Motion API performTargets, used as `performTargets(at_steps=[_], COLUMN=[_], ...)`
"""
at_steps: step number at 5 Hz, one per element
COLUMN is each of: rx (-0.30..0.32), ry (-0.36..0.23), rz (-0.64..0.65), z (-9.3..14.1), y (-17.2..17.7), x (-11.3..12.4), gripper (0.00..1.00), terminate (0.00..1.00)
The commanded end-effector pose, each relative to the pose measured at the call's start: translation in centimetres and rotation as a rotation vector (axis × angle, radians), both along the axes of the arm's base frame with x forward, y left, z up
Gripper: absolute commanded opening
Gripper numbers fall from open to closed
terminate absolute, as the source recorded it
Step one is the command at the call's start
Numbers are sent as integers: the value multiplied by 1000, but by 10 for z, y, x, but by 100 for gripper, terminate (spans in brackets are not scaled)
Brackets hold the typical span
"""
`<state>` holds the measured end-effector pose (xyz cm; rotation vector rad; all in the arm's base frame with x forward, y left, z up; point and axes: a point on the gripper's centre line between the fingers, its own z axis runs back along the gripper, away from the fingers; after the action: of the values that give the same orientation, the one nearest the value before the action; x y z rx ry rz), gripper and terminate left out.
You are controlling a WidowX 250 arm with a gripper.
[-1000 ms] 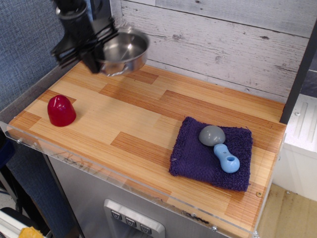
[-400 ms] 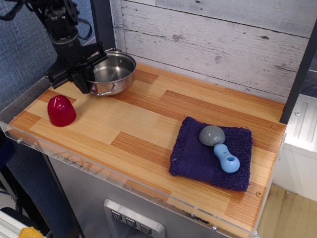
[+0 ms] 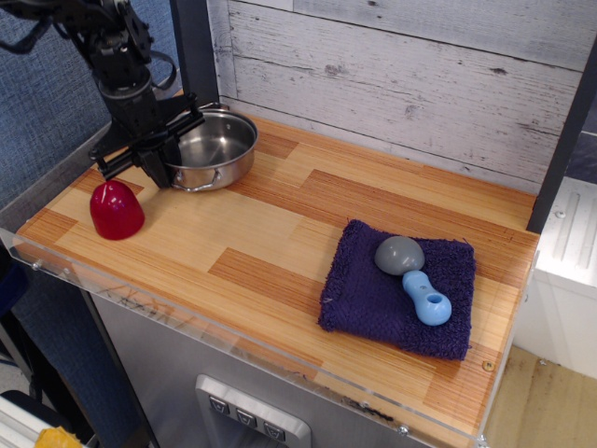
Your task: Slide the silver pot away from the blue spoon.
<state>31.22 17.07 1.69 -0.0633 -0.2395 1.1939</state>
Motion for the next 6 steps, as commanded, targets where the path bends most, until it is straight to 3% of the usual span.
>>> performTargets(at_steps=[1,4,6], rx=[20,29,44], ry=[17,8,-55], rz=[55,84,57], z=[5,14,48], y=[5,3,-1], x=[-10,-10,1], gripper=[100,100,100], terminate=[0,0,0])
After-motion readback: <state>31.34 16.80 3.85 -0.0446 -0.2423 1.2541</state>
